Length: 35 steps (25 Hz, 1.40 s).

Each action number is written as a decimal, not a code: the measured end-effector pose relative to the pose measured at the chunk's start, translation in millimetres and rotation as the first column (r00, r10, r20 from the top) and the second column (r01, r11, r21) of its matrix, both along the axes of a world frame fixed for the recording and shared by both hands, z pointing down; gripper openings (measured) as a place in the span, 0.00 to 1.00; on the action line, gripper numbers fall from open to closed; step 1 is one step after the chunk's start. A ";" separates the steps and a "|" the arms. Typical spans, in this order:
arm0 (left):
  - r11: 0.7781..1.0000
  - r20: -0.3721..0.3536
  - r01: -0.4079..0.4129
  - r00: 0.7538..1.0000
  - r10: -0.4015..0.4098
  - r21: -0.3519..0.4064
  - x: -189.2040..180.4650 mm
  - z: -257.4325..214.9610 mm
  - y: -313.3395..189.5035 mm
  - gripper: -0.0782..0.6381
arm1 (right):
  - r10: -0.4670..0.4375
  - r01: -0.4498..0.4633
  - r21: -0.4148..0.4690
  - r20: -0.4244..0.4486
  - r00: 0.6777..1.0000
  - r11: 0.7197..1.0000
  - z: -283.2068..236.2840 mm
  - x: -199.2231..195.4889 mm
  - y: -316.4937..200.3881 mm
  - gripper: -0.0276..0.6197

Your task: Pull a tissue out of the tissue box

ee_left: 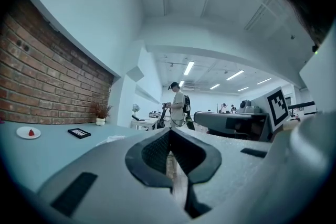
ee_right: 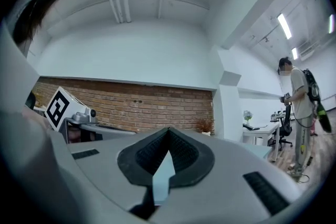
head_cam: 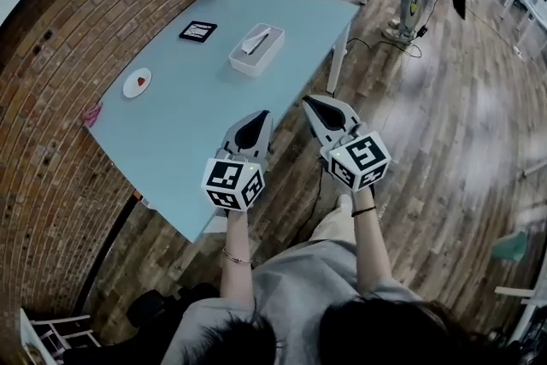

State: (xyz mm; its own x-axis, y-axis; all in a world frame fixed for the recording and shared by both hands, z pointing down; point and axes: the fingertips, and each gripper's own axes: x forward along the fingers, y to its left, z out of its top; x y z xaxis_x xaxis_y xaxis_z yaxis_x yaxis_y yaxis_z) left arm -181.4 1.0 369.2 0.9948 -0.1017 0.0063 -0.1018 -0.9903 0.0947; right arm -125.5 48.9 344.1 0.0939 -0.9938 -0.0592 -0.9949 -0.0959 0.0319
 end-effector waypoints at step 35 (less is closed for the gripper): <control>0.905 0.097 0.421 0.905 -0.414 -0.066 183.4 29.8 -55.4 0.11 | -0.428 0.431 -0.121 0.051 0.902 0.894 27.0 188.0 -99.1 0.04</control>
State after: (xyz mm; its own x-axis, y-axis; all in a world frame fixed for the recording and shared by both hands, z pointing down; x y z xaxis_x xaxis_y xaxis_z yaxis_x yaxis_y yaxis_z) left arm 2.0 -54.4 399.0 0.8571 -0.5033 0.1094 -0.5148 -0.8441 0.1497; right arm 62.5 -50.3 371.1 -0.3442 -0.9366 0.0660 -0.9388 0.3445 -0.0072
